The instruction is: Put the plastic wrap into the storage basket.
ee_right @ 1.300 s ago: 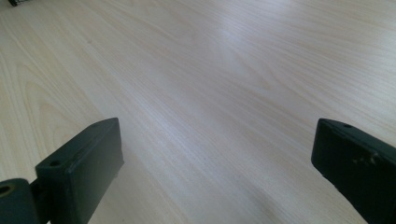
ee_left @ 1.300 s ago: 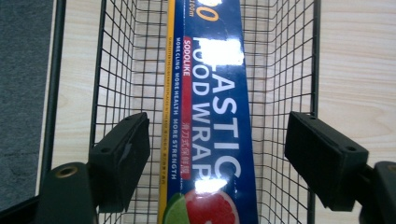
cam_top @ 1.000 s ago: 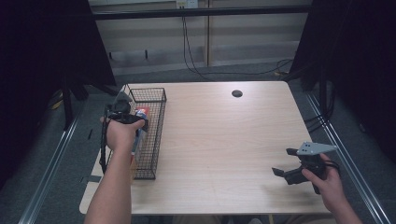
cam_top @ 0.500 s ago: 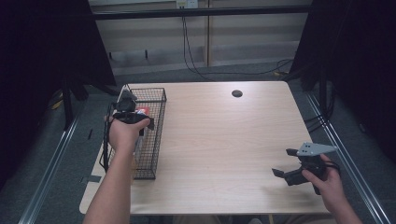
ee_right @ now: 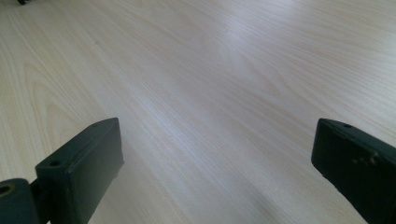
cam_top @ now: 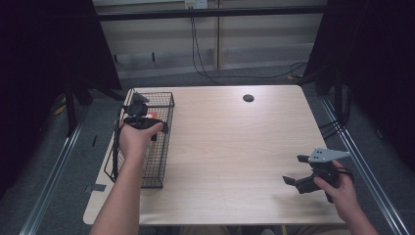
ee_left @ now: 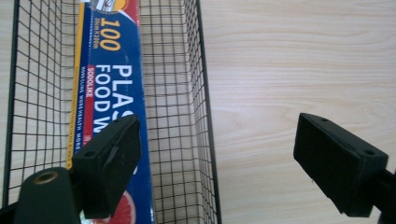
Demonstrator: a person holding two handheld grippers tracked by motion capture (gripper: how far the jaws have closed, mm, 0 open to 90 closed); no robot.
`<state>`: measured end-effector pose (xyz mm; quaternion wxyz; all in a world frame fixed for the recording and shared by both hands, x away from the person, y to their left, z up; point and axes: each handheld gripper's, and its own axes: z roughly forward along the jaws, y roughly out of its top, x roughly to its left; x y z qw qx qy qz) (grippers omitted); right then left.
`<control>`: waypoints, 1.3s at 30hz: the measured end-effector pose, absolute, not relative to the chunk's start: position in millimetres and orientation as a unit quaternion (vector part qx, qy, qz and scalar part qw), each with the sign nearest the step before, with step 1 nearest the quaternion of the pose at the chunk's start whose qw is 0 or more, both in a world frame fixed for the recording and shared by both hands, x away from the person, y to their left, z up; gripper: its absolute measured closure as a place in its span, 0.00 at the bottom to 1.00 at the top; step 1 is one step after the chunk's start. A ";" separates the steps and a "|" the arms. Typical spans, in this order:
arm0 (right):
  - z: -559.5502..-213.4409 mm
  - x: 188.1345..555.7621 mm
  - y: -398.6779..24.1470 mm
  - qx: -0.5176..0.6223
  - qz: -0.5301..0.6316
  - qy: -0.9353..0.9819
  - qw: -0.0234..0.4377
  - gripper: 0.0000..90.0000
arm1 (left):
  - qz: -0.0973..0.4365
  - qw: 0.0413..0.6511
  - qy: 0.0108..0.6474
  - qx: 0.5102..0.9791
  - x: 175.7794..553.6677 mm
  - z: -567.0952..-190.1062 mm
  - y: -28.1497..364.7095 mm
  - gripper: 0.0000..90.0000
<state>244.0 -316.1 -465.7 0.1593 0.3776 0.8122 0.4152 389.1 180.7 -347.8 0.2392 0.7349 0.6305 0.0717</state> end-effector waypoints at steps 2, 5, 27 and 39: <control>-465.6 244.6 -314.7 0.377 0.415 0.813 0.158 0.02 | 0.069 0.241 0.627 0.738 388.3 -346.6 177.9 0.17; -465.5 245.6 -313.8 0.373 0.417 0.814 0.156 0.02 | 0.067 0.246 0.619 0.743 387.2 -345.0 172.7 0.17; -465.4 245.3 -313.3 0.372 0.417 0.814 0.157 0.02 | 0.051 0.276 0.573 0.770 382.4 -344.4 130.7 0.16; -465.4 245.3 -313.6 0.372 0.415 0.815 0.158 0.02 | 0.042 0.289 0.547 0.785 378.8 -348.2 107.4 0.16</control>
